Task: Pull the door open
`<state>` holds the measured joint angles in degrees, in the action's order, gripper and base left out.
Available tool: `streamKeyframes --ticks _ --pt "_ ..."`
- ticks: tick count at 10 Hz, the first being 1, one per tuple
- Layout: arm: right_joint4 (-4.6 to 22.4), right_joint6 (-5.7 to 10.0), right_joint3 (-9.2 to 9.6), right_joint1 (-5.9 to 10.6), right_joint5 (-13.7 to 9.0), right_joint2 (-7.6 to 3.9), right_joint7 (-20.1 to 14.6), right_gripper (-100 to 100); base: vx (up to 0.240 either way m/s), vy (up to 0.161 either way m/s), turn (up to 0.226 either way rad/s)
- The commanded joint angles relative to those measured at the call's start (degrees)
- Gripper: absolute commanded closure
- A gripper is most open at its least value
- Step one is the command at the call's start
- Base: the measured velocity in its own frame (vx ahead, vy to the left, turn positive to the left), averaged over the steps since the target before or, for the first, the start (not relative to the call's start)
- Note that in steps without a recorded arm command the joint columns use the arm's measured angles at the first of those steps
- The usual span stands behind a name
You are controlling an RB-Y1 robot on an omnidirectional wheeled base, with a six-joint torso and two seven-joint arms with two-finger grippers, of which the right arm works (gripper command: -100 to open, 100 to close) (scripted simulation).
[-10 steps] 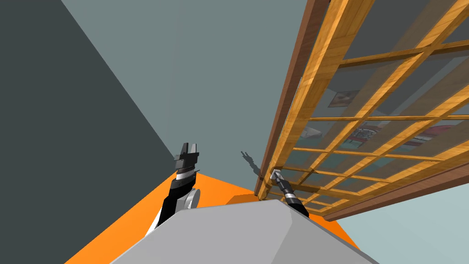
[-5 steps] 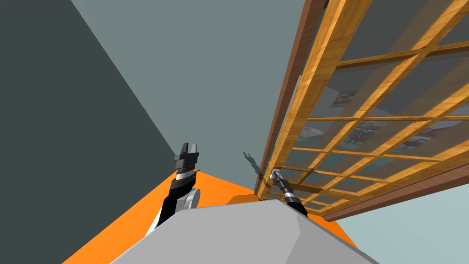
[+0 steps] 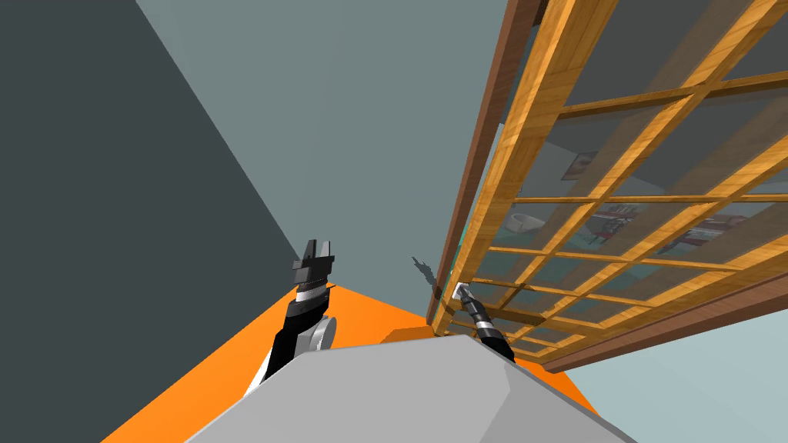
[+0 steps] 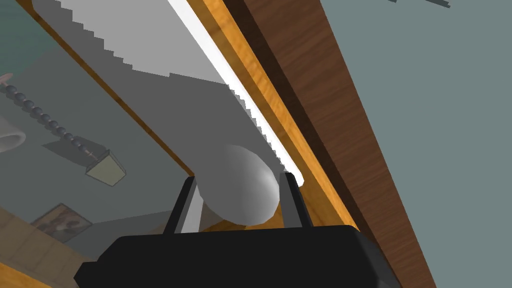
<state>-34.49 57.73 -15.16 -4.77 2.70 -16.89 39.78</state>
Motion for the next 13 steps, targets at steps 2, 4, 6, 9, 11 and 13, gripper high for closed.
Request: streamKeyframes --ticks 2,4,6,9,11,13 --pt "0.0 -0.2 0.54 0.09 -0.8 0.08 -3.3 100 -0.038 -0.016 0.031" --pt "0.1 -0.37 1.16 0.32 -1.9 0.06 -6.8 100 -0.03 -0.013 0.033" --pt "0.1 -0.45 1.47 0.44 -2.4 0.05 -8.8 100 -0.037 -0.014 0.03" --pt "0.1 -0.63 2.13 0.68 -3.5 0.04 -12.8 100 -0.032 -0.017 0.031" --pt "0.1 -0.81 2.82 0.94 -4.6 0.02 -16.4 100 -0.031 -0.015 0.032" --pt "0.1 -0.9 3.17 1.07 -5.2 0.01 -19.1 100 -0.031 -0.011 0.025"
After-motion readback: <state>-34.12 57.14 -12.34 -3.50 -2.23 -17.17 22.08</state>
